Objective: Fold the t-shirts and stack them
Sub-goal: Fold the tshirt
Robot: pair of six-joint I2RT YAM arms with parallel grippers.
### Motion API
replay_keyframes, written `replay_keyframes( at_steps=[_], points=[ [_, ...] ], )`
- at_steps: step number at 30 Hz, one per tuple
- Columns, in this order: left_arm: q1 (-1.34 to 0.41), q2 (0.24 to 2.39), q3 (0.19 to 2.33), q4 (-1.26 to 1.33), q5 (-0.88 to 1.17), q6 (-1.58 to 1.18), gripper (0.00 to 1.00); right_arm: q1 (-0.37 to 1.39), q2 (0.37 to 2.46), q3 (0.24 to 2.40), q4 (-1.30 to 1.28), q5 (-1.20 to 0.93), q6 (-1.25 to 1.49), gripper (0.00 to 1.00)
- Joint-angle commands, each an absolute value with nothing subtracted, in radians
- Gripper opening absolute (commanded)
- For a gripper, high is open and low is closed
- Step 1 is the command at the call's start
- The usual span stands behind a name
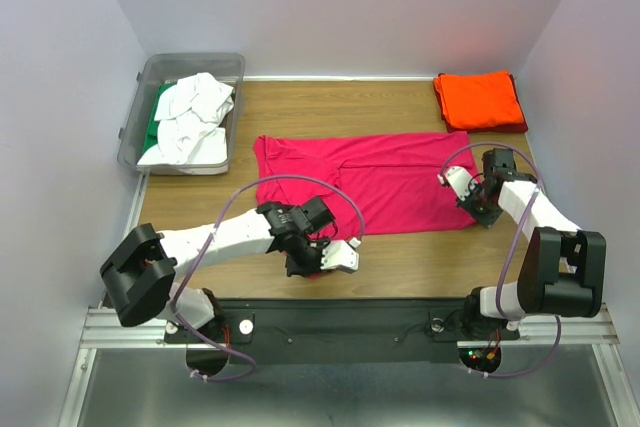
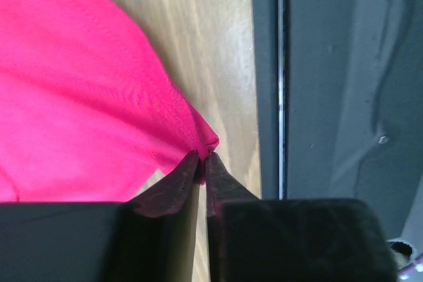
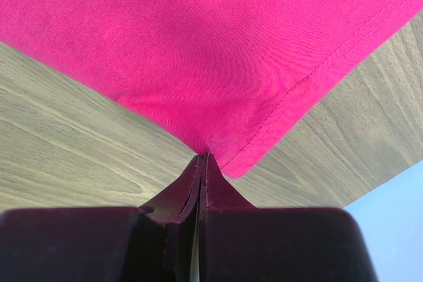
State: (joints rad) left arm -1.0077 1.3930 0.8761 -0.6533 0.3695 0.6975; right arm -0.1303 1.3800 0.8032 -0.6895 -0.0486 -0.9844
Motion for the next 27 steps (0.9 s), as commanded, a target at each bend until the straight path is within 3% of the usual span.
replay_keyframes(
  at_steps=[1, 10, 27],
  points=[
    [-0.951, 1.289, 0.868, -0.644, 0.341, 0.696, 0.24, -0.135, 1.347, 0.79, -0.698, -0.054, -1.005, 0.01],
    [-0.75, 1.244, 0.853, -0.65, 0.259, 0.854, 0.49, -0.133, 1.373, 0.815, -0.696, -0.054, -0.996, 0.01],
    [-0.744, 1.439, 0.758, -0.502, 0.293, 0.934, 0.53, -0.135, 1.433, 0.854, -0.698, -0.054, -0.985, 0.01]
  ],
)
